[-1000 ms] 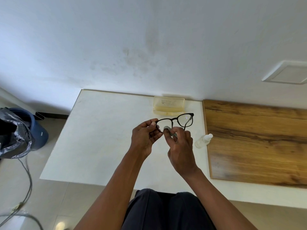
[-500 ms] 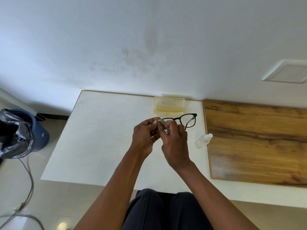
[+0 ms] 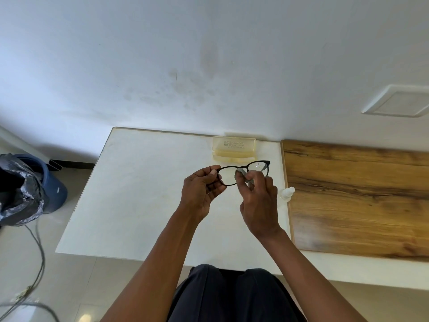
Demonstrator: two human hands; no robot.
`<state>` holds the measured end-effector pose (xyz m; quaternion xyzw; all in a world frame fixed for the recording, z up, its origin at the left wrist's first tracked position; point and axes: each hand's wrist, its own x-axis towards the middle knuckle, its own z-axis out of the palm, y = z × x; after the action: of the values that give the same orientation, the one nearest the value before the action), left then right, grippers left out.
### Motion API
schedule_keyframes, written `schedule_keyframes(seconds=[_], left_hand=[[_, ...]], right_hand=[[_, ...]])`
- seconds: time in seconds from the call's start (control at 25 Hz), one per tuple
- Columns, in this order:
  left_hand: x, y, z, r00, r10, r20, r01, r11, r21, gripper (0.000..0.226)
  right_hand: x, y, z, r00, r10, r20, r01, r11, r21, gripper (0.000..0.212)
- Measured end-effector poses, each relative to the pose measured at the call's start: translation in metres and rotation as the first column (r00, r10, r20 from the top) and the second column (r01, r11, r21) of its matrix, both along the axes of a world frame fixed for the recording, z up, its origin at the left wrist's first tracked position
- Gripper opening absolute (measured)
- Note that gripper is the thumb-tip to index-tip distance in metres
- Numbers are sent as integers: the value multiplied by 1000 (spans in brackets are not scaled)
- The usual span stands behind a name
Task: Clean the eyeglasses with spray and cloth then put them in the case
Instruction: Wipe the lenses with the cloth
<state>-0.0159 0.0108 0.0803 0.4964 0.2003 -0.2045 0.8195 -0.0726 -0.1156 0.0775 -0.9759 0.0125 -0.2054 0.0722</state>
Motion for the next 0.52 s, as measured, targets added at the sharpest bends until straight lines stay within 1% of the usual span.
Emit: schedule_keyframes(seconds=[0.08, 0.16, 0.2, 0.36, 0.4, 0.52], left_hand=[[0, -2, 1, 1000, 1, 0, -1, 1000, -1, 20], [0, -3, 1, 1000, 6, 2, -6, 1000, -5, 20], [0, -4, 1, 1000, 8, 2, -8, 1000, -9, 20], [0, -5, 1, 1000, 5, 0, -5, 1000, -4, 22], [0, -5, 1, 1000, 3, -4, -3, 1000, 5, 23], [1, -4, 0, 1000, 3, -12, -3, 1000, 4, 23]], right_hand=[[6, 4, 3, 1000, -9, 4, 9, 1000, 6, 58], [11, 10, 3, 1000, 4, 22, -4, 1000, 8, 50], [12, 13, 3, 999, 18, 34, -18, 1000, 3, 44], [6, 17, -4, 993, 111, 49, -110, 993, -35, 39], [3, 15, -8, 990, 136, 48, -134, 990, -46, 38], [-7, 6, -17, 986, 158, 51, -152, 983, -102, 47]])
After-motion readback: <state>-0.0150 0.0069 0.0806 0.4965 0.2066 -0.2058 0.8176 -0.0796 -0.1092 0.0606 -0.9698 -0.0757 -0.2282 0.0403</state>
